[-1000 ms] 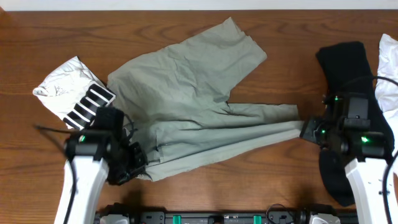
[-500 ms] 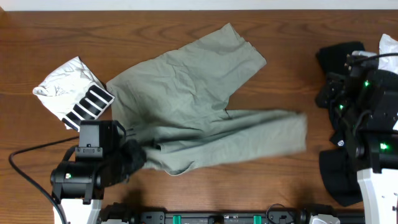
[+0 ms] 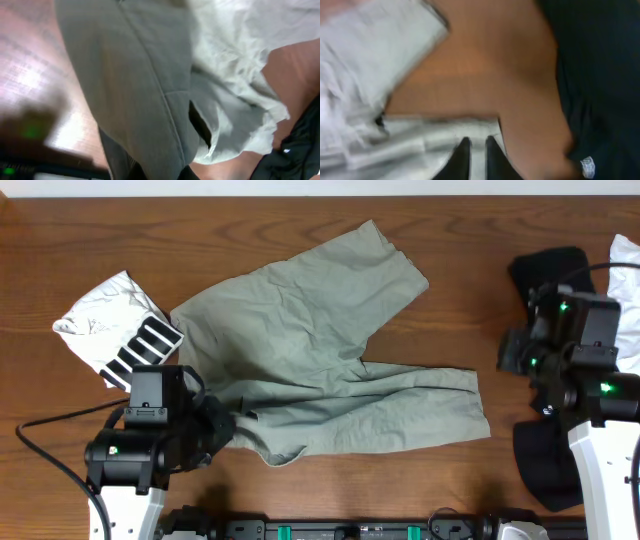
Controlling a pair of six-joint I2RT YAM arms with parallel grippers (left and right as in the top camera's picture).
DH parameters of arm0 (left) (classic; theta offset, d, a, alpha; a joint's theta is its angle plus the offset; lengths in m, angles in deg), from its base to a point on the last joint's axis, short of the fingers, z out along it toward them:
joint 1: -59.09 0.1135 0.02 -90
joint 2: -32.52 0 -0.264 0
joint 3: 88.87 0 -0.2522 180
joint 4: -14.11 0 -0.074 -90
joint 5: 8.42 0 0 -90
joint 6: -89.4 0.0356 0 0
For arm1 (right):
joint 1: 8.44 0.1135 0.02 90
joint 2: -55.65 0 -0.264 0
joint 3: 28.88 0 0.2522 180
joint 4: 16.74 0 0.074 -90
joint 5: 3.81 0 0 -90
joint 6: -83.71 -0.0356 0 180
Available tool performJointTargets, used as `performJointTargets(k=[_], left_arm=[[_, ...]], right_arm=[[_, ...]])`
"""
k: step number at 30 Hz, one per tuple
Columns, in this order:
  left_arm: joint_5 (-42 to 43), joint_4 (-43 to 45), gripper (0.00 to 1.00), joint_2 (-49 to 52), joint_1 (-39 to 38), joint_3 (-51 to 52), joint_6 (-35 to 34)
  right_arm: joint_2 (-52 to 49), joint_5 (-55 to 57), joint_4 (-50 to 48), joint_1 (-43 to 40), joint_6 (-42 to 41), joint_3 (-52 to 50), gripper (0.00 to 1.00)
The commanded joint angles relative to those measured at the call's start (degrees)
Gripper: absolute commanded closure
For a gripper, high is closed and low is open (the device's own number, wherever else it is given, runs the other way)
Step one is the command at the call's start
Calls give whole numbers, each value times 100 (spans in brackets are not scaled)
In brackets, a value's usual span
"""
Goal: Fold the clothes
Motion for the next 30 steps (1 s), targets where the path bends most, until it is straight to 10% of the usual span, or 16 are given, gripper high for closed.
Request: performJointTargets(k=[1, 10, 30], left_arm=[[-87, -216, 94, -2, 26, -87, 72], [-474, -719, 94, -2, 26, -83, 424], [-824, -752, 93, -2, 26, -83, 533]], right_arm=[[-173, 407, 442, 9, 74, 44, 78], [-1029, -20, 592, 7, 55, -251, 58], [-3392, -1388, 466, 22, 59, -350, 55]])
